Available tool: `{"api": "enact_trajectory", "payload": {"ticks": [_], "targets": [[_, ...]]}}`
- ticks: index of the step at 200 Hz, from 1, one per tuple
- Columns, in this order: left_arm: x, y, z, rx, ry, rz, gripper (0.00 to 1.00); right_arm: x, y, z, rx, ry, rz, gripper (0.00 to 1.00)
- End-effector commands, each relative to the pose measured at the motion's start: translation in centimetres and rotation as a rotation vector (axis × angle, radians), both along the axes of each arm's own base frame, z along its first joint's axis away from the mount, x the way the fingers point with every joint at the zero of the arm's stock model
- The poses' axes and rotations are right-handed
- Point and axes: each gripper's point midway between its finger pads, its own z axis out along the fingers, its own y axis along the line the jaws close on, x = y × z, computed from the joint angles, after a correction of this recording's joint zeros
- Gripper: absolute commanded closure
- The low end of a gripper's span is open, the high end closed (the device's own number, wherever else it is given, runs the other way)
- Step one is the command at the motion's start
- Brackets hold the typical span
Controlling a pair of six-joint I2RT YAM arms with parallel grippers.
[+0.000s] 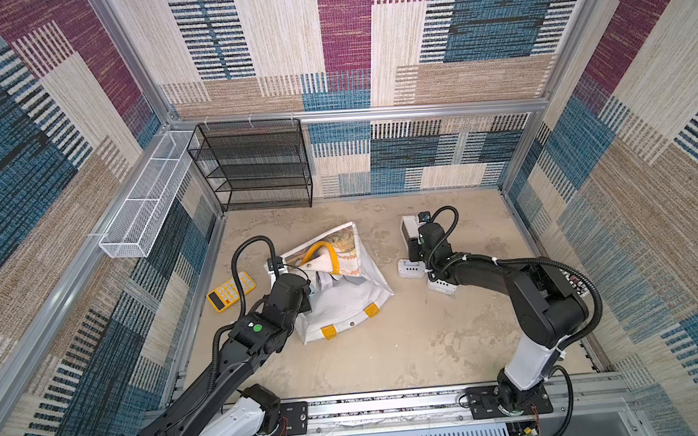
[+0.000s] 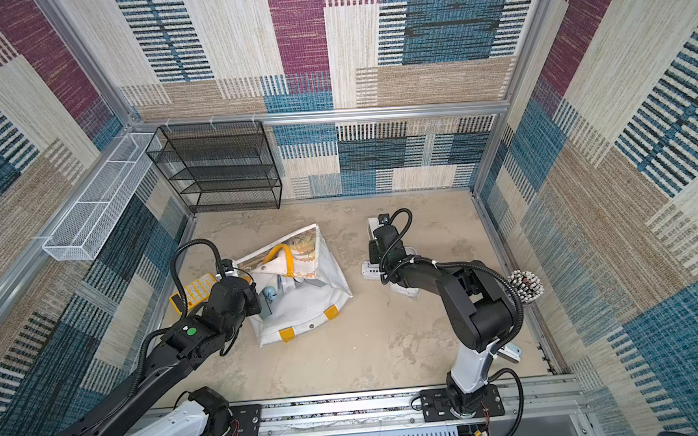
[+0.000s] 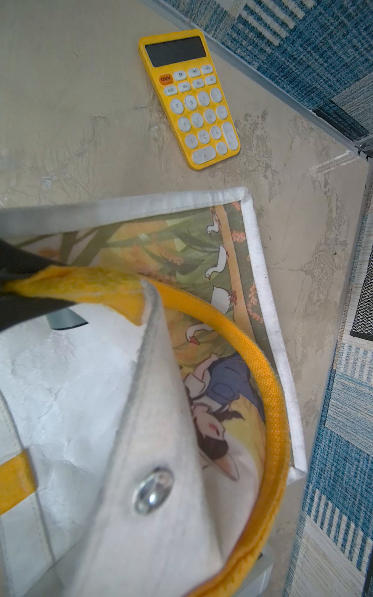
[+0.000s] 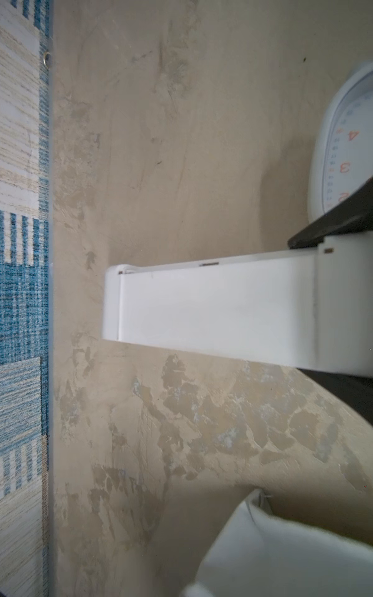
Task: Take the alarm clock out of the canvas bag
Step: Place the alarm at the center of the board.
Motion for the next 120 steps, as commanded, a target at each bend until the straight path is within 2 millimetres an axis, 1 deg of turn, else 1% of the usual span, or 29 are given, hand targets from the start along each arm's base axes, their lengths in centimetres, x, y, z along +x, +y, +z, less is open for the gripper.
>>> {"api": "enact_trajectory", "payload": {"ticks": [1,44,97,120], "targets": [[-0.2,0.6,-0.1,0.028,0.012,0.018,1.0,0.8,-0.2,0.4,-0.001,-0.024,-0.019,0.72],[0.0,0.5,-0.1,0.025,0.012,0.014,1.0,1.5,-0.6,-0.3,-0.008,-0.009,-0.028,0.71],[0.1,0.4,0.2,0.03,0.011,0.01,1.0,2.5,-0.4,-1.2,-0.019,0.009,-0.017,0.71],[0.1,0.4,0.2,0.03,0.013,0.009,1.0,2.8,-0.6,-1.8,-0.024,0.026,-0.02,0.68]]}}
